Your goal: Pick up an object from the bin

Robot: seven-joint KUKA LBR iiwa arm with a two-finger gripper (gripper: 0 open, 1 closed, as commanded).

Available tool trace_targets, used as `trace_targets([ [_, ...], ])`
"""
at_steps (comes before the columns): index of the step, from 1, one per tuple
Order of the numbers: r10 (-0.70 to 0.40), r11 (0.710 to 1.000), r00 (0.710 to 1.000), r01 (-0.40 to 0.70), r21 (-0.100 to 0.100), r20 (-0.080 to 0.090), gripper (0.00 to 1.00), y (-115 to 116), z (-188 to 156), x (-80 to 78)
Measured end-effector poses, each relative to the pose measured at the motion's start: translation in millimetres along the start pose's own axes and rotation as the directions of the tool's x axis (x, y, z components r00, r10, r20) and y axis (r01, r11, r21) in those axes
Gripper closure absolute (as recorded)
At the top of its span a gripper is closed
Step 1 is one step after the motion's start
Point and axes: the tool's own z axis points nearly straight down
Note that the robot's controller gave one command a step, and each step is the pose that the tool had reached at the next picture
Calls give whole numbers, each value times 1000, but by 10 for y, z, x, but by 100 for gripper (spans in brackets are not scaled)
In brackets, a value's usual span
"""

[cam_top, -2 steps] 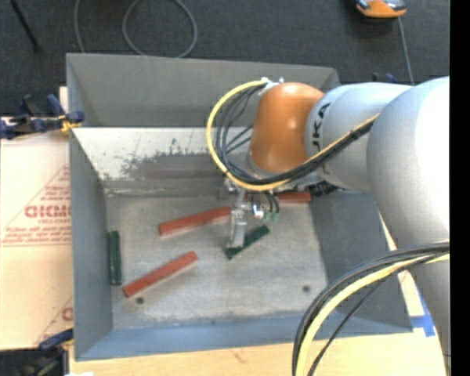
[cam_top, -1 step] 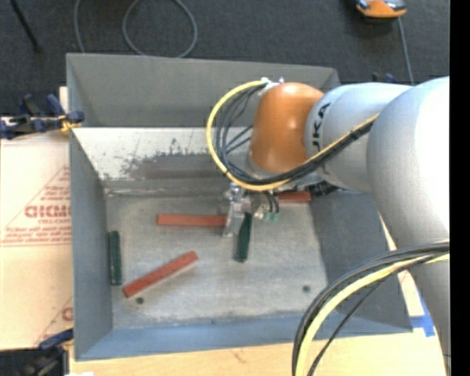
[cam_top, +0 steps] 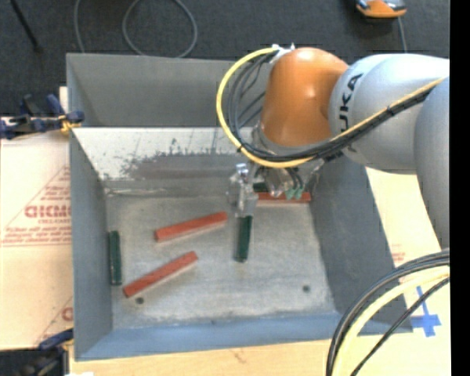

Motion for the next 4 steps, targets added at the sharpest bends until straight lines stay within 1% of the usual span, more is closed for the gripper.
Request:
trace_targets([
  [1,2,1000,1000,-2,-2,-4,0,3,21,11],
  [2,-76,997,997,76,-4,-10,0,386,868,-253],
  [3,-70,998,998,70,-3,-3,100,364,815,-269],
  [4,-95,996,995,95,0,4,100,515,-688,-187],
])
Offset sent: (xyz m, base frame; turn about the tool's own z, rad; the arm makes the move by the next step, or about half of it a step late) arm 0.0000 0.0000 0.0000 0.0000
